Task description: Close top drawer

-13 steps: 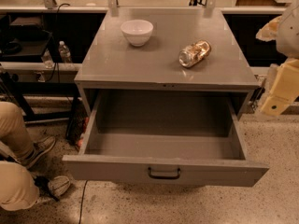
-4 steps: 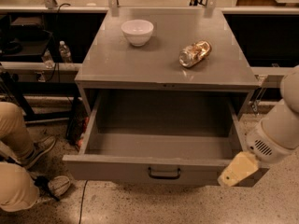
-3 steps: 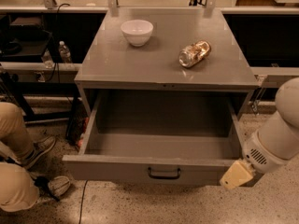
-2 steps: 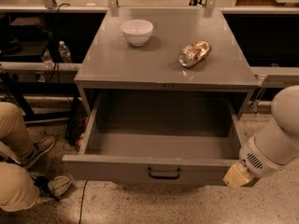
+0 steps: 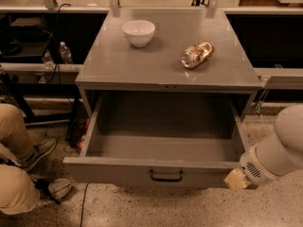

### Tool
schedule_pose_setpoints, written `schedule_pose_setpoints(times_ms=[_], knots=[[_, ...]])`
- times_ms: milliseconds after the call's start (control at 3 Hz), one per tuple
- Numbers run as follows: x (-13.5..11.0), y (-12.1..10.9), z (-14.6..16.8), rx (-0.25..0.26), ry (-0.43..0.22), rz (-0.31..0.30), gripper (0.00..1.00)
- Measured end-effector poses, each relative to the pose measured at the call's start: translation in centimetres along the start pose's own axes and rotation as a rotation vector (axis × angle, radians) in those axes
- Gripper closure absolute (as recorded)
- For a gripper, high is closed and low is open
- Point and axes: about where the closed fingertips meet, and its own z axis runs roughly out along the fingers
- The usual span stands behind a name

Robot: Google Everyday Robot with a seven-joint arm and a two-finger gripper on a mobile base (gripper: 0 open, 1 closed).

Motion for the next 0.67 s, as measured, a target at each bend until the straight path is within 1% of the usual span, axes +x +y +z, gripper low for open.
schedule_pose_setpoints(times_ms=[333, 667], knots=[[-1.4, -0.7, 1.6, 0.006, -0.059, -0.005, 1.0], [-3.6, -1.2, 2.6, 0.021, -0.115, -0.018, 1.0]])
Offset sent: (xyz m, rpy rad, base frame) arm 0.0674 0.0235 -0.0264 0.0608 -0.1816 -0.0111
